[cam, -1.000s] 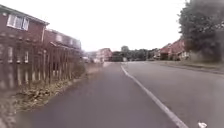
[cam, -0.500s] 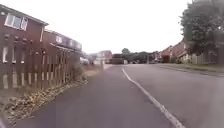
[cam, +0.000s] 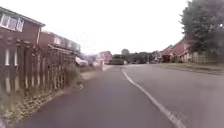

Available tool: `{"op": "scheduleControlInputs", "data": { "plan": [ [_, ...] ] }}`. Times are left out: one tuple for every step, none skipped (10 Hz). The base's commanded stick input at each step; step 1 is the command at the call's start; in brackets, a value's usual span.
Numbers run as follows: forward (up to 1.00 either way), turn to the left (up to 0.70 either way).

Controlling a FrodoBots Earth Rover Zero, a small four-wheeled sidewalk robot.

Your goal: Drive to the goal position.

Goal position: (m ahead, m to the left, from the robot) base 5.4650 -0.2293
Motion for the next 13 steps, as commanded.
{"op": "scheduleControlInputs", "data": {
  "plan": [
    [1.0, 0.0],
    [1.0, 0.0],
    [1.0, 0.0],
    [1.0, 0.0],
    [1.0, 0.0],
    [1.0, 0.0],
    [1.0, 0.0],
    [1.0, 0.0],
    [1.0, 0.0],
    [1.0, 0.0],
    [1.0, 0.0],
    [1.0, 0.0],
    [1.0, -0.03]
  ]
}}
